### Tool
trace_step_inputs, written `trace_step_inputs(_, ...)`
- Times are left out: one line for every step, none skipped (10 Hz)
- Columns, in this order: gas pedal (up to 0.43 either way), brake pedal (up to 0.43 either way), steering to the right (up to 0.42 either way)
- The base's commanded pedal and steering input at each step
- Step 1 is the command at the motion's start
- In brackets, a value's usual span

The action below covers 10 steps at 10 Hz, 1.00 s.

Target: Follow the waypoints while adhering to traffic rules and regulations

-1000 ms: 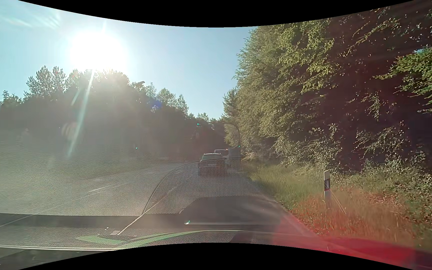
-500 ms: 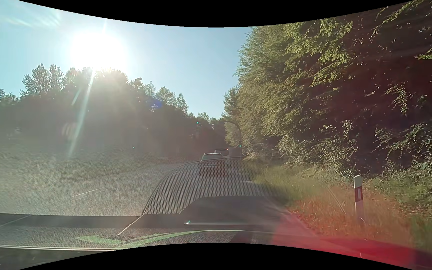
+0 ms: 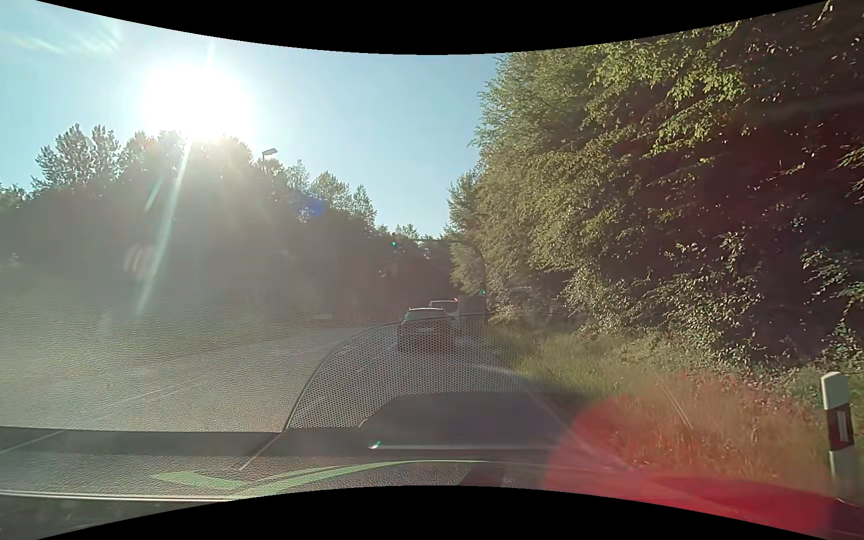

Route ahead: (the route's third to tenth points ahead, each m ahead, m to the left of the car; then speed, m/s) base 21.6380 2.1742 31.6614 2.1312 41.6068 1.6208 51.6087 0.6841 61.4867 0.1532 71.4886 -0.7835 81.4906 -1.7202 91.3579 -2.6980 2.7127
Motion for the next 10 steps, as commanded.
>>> trace_step_inputs(0.0,0.0,-0.005)
trace_step_inputs(0.0,0.0,-0.005)
trace_step_inputs(0.0,0.0,-0.005)
trace_step_inputs(0.0,0.0,-0.005)
trace_step_inputs(0.0,0.0,-0.005)
trace_step_inputs(0.0,0.0,-0.005)
trace_step_inputs(0.0,0.0,-0.005)
trace_step_inputs(0.0,0.0,-0.005)
trace_step_inputs(0.0,0.0,-0.005)
trace_step_inputs(0.0,0.0,-0.005)
